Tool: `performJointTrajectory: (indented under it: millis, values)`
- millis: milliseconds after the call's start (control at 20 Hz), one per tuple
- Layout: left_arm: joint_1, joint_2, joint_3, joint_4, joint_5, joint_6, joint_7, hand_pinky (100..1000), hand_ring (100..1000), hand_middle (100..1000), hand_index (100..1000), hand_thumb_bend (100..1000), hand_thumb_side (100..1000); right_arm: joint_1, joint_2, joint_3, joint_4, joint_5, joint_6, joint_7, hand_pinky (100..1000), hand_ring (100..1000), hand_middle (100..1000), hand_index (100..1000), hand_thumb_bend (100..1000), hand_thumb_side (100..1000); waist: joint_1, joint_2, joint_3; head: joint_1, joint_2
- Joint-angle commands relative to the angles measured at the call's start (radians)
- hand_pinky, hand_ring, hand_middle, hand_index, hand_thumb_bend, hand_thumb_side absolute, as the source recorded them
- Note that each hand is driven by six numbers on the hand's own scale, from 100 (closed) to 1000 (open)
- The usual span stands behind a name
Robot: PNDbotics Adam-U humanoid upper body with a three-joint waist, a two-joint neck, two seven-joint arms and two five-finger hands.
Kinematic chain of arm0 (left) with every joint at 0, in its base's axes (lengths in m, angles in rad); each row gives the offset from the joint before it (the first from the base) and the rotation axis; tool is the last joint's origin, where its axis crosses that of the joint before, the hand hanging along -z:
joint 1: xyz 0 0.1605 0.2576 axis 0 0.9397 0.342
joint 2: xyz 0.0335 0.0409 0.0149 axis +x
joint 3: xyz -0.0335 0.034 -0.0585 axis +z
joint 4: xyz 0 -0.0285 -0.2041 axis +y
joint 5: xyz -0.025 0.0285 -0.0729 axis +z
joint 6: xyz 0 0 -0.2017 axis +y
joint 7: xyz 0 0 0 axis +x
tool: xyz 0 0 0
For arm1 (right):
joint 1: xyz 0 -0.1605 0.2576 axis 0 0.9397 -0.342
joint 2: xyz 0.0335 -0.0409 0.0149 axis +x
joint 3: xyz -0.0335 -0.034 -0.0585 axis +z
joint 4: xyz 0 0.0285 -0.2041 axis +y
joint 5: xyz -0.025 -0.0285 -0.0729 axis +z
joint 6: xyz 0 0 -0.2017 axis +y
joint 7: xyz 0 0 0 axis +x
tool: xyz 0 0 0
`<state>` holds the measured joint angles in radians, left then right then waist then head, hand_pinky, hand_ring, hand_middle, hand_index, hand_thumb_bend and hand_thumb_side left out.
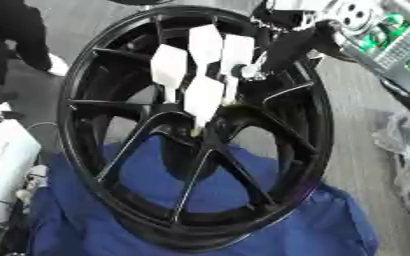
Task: Pull the pin out of the wheel hub.
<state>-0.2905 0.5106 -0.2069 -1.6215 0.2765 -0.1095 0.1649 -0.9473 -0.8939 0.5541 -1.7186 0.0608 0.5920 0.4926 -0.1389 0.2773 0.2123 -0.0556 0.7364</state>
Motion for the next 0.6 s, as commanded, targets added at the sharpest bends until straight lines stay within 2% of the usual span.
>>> performJointTrajectory:
  millis: [50,350,600]
  values:
    - [-0.008,0.028,0.006,-0.018,-0.002,0.003,0.001,626,805,661,693,144,906,-0.004,-0.044,-0.042,-0.025,-0.024,0.007,-0.027,674,531,370,430,124,173,0.008,-0.021,-0.002,-0.002,-0.006]
    - [-0.006,0.029,0.007,-0.017,-0.004,0.004,0.002,626,805,659,692,143,907,0.033,-0.082,-0.104,-0.064,-0.059,-0.003,-0.073,664,514,345,407,100,147,0.008,-0.020,-0.005,0.000,-0.004]
    - [-0.005,0.029,0.011,-0.018,-0.005,0.003,0.005,626,805,658,692,144,906,0.125,-0.152,-0.231,-0.107,-0.103,-0.021,-0.140,662,505,337,403,100,111,0.008,-0.017,-0.011,0.005,-0.006]
